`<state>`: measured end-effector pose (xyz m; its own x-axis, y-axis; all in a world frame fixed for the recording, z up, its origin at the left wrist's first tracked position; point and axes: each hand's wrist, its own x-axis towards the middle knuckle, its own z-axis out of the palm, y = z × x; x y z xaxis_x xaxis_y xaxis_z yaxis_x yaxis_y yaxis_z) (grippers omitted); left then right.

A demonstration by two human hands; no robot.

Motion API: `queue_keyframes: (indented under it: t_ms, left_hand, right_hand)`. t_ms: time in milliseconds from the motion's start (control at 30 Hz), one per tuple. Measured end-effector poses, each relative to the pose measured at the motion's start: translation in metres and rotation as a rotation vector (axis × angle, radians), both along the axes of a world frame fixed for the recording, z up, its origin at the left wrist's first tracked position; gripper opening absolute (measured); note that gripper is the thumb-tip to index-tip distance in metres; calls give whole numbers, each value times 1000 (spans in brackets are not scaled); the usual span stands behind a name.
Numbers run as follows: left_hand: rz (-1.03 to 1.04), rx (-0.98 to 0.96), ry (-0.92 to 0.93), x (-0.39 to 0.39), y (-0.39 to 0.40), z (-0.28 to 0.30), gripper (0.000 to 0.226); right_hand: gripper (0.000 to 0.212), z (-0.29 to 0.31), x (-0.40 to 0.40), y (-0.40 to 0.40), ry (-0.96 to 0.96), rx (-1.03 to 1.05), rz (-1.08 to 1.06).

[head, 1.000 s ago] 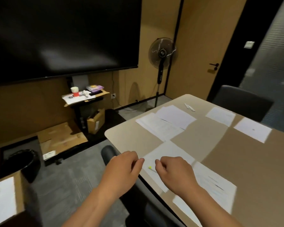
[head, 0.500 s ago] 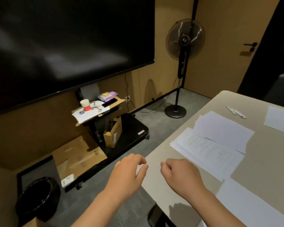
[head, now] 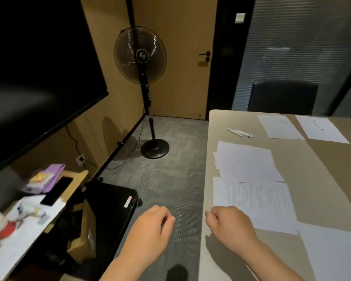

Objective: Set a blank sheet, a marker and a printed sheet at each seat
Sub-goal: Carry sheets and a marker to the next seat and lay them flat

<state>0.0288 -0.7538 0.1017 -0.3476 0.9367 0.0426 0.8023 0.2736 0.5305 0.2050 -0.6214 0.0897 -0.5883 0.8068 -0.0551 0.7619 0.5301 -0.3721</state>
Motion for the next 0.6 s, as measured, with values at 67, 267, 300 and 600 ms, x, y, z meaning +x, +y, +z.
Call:
queue_keyframes:
  t_ms: [67, 267, 300, 600]
  left_hand:
    - [-69, -15, -15, -39, 28, 5, 22]
    - [-283, -66, -3, -121, 146, -13, 28]
    - [-311, -72, 16, -133, 168, -18, 29]
    - [-583, -39, 66, -184, 379, -11, 27]
  right_hand:
    - [46, -6, -29, 13, 12, 4, -75]
    - [44, -32, -96, 89, 53, -19, -256]
    - [44, -36, -106, 107, 55, -26, -279]
    - [44, -30, -151, 246, 81, -67, -567]
